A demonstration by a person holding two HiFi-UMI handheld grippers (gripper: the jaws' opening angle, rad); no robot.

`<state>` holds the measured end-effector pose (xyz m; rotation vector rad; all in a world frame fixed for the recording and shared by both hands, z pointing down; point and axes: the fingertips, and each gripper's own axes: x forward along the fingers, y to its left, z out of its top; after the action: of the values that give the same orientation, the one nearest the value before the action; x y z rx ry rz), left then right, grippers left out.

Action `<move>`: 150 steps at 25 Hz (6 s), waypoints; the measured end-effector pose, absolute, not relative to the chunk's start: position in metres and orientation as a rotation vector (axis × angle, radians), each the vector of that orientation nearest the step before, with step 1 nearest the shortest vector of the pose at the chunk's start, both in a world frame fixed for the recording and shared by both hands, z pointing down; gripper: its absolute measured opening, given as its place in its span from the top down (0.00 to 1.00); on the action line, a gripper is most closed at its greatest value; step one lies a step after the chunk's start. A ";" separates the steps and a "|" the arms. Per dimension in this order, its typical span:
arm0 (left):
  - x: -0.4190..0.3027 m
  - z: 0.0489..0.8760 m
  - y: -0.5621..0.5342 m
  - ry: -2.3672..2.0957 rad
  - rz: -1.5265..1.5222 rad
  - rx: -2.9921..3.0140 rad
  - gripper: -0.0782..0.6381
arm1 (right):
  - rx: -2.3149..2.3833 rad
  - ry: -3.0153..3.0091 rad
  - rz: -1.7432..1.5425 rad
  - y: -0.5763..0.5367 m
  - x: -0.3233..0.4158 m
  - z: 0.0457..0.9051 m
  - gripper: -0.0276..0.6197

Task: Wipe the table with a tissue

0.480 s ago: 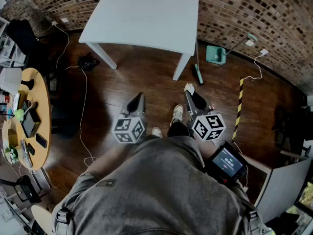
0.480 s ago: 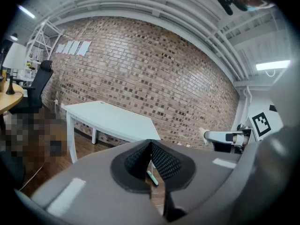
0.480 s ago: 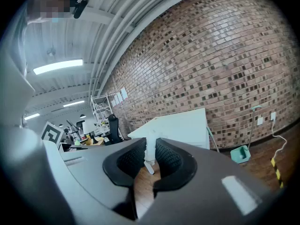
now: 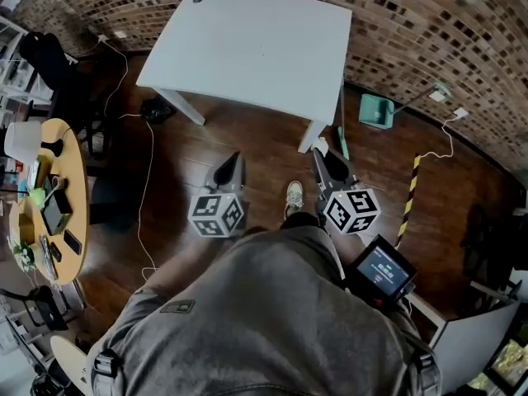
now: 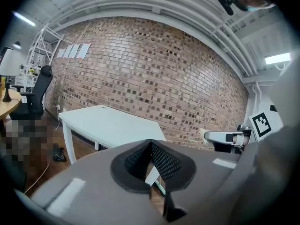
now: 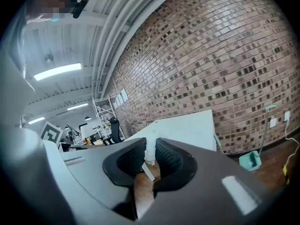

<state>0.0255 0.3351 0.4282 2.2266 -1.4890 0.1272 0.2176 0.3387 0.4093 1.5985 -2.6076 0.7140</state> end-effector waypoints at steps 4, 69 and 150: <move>0.042 0.423 0.298 -1.524 0.137 2.206 0.89 | 1.570 -2.627 0.724 0.299 0.237 0.407 0.85; -0.096 0.496 -0.014 -1.384 0.302 2.108 0.89 | 1.501 -2.201 0.742 -0.015 0.134 0.526 0.85; -0.144 0.543 -0.055 -1.471 0.385 1.883 0.89 | 1.166 -2.015 0.838 -0.092 0.103 0.620 0.85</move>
<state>-0.1438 -0.0549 0.5434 1.8833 -1.4713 0.3852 0.1031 -0.0923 0.6201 1.1656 -2.0147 0.8377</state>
